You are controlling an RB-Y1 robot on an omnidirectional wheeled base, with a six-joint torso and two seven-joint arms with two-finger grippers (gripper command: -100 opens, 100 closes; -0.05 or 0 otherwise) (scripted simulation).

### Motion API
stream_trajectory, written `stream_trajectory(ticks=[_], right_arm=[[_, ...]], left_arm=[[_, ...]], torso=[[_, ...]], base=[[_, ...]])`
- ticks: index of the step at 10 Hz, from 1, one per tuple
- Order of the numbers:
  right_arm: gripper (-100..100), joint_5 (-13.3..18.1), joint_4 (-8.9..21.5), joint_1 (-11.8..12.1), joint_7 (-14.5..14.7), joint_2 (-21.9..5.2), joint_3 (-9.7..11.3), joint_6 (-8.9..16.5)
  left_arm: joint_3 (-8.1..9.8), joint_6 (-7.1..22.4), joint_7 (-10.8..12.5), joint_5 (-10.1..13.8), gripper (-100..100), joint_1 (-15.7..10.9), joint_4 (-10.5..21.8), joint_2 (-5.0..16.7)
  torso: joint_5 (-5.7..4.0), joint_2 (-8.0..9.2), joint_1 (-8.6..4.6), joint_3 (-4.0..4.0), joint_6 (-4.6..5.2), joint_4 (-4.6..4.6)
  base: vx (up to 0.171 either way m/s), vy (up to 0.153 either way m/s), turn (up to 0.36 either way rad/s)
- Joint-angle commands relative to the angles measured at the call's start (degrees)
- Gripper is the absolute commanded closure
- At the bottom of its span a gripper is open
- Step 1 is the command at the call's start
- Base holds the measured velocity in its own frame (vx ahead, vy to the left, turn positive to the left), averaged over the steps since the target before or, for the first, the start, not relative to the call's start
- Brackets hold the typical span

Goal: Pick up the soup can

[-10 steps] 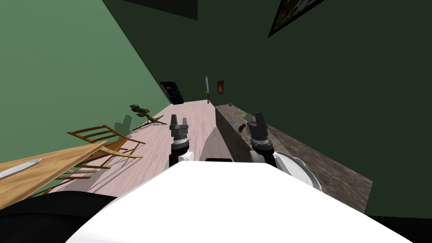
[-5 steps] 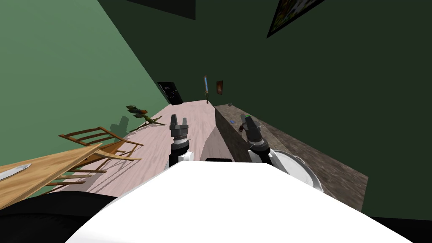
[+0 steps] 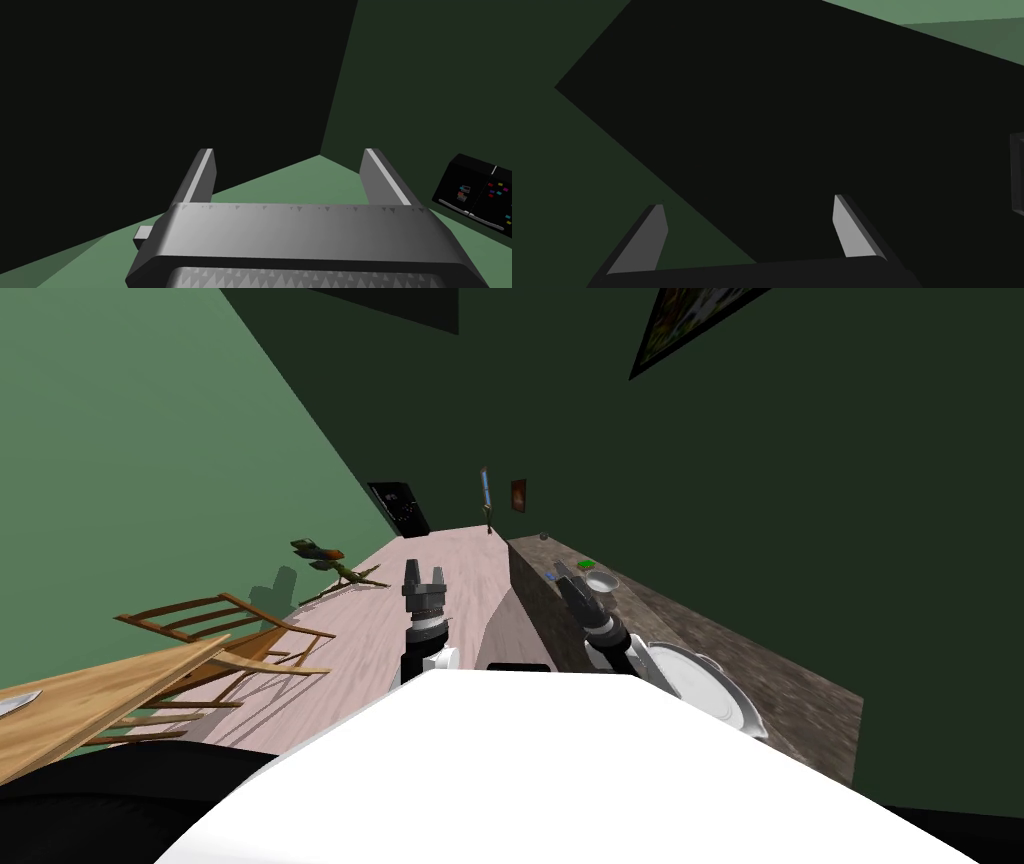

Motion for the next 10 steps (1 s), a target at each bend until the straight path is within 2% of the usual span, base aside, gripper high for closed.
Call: stream_trajectory(ticks=[1,2,3,4,5,6,7,9,10], right_arm=[[-100,2.9,0.7,-1.6,0.4,-1.3,1.3,-2.2],[-100,4.8,0.7,-1.6,0.4,-1.3,1.3,-2.2],[-100,6.6,1.2,-3.0,0.8,-2.6,2.5,-4.0],[-100,8.4,1.2,-3.0,0.8,-2.6,2.5,-4.0],[-100,10.4,1.6,-4.5,1.1,-3.9,3.7,-5.9],[-100,12.4,1.6,-4.5,1.1,-3.9,3.7,-5.9],[-100,14.2,2.2,-6.0,1.5,-5.3,4.9,-7.8],[-100,16.7,2.2,-6.0,1.5,-5.3,4.9,-7.8],[-100,18.7,2.7,-7.6,1.9,-6.7,6.0,-9.7]], left_arm=[[0.00,0.0,0.0,0.0,0,0.0,0.0,0.0],[0.00,0.0,0.0,0.0,0,0.0,0.0,0.0],[0.00,0.0,0.0,0.0,0,0.0,0.0,0.0],[0.00,0.0,0.0,0.0,0,0.0,0.0,0.0],[0.00,0.0,0.0,0.0,0,0.0,0.0,0.0],[0.00,0.0,0.0,0.0,0,0.0,0.0,0.0],[0.00,0.0,0.0,0.0,0,0.0,0.0,0.0],[0.00,0.0,0.0,0.0,0,0.0,0.0,0.0],[0.00,0.0,0.0,0.0,0,0.0,0.0,0.0]], torso=[[0.00,0.00,0.00,0.00,0.00,0.00],[0.00,-0.02,0.00,-0.01,0.01,0.00],[0.00,-0.02,-0.02,-0.01,0.00,0.00],[0.00,-0.03,0.00,-0.02,0.01,0.00],[0.00,-0.04,-0.01,-0.02,0.00,-0.01],[0.00,-0.07,0.02,-0.04,0.01,-0.01],[0.00,-0.06,0.00,-0.04,0.00,-0.02],[0.00,-0.08,-0.01,-0.05,0.00,-0.02],[-0.01,-0.03,-0.08,-0.02,0.00,-0.01]], base=[[0.017,0.038,-0.059],[0.013,0.033,-0.038],[0.017,0.042,-0.075],[0.020,0.037,-0.039],[0.028,0.045,-0.086],[0.024,0.042,-0.033],[0.033,0.042,-0.068],[0.018,0.027,-0.019],[0.025,0.024,-0.073]])
